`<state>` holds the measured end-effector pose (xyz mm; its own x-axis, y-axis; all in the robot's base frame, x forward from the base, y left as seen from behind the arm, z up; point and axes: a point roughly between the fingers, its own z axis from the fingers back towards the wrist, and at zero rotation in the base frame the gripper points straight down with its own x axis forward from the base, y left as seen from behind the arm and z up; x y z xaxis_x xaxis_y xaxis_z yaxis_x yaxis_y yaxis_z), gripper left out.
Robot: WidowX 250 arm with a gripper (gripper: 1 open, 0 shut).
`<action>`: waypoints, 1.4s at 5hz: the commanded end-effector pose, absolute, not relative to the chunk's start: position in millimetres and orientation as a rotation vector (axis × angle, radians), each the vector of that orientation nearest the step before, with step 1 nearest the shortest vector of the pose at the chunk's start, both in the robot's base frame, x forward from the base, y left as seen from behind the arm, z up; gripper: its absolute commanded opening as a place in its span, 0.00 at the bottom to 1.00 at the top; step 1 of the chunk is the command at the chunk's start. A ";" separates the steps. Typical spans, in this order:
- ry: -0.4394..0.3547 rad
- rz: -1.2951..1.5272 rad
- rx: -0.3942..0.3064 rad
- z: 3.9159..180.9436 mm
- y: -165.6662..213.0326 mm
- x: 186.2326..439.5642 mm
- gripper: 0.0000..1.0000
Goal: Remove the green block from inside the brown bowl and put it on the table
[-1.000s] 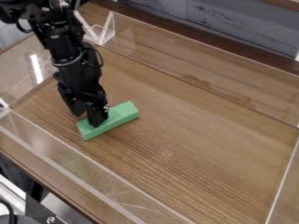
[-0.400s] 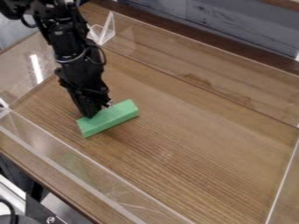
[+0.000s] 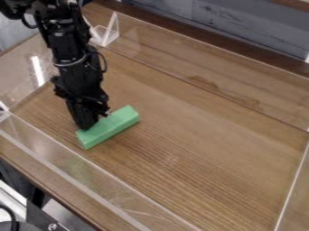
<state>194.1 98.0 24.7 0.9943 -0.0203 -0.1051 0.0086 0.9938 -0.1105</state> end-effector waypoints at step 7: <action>0.212 -0.155 -0.133 81.7 56.1 203.9 1.00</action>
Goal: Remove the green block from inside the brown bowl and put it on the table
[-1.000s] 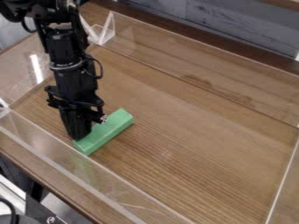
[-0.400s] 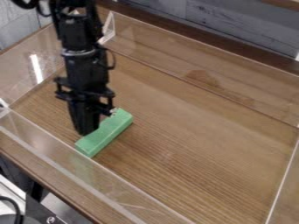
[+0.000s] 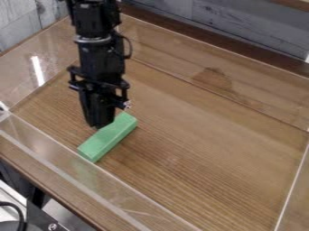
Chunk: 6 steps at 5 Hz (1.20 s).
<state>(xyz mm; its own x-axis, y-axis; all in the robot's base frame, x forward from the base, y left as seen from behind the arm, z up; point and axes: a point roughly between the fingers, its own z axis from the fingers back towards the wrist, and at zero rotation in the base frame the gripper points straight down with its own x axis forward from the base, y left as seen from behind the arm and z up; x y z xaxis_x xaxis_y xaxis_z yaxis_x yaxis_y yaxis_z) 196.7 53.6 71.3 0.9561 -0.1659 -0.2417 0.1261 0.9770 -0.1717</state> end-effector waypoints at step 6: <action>0.188 -0.265 -0.098 37.5 63.6 203.1 1.00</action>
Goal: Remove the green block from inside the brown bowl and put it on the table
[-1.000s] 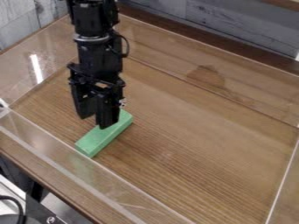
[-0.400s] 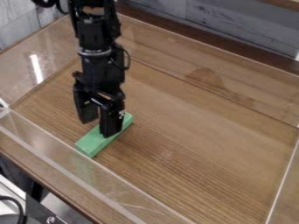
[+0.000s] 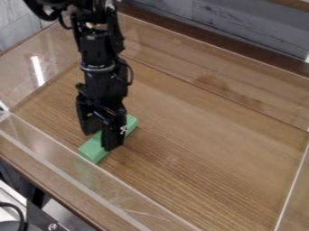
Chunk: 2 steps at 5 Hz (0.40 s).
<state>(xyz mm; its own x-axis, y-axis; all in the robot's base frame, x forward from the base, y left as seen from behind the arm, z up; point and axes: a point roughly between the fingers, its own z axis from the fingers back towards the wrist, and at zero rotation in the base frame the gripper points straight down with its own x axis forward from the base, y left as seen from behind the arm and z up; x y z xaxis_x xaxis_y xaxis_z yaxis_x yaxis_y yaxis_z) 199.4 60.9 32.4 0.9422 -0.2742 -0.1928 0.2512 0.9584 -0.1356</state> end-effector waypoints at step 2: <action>0.203 -0.231 -0.112 40.6 61.9 201.0 0.00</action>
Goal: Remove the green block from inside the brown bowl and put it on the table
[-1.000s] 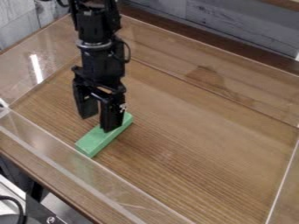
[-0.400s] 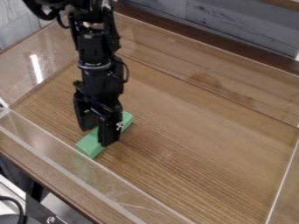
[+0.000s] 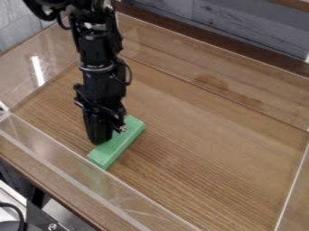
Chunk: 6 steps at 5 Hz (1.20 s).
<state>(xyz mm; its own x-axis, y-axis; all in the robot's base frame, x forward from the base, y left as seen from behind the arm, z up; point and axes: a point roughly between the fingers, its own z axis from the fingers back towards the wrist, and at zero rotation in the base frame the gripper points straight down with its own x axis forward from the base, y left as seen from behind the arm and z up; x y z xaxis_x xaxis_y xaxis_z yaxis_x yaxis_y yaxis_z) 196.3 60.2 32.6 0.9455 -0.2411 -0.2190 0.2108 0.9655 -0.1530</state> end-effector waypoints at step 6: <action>0.213 -0.170 -0.135 84.0 48.3 209.9 1.00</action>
<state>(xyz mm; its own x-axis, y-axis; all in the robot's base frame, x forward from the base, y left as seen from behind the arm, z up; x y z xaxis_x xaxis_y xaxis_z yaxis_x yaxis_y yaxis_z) 203.6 48.4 76.0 0.9570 -0.1722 -0.2333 0.1348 0.9766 -0.1677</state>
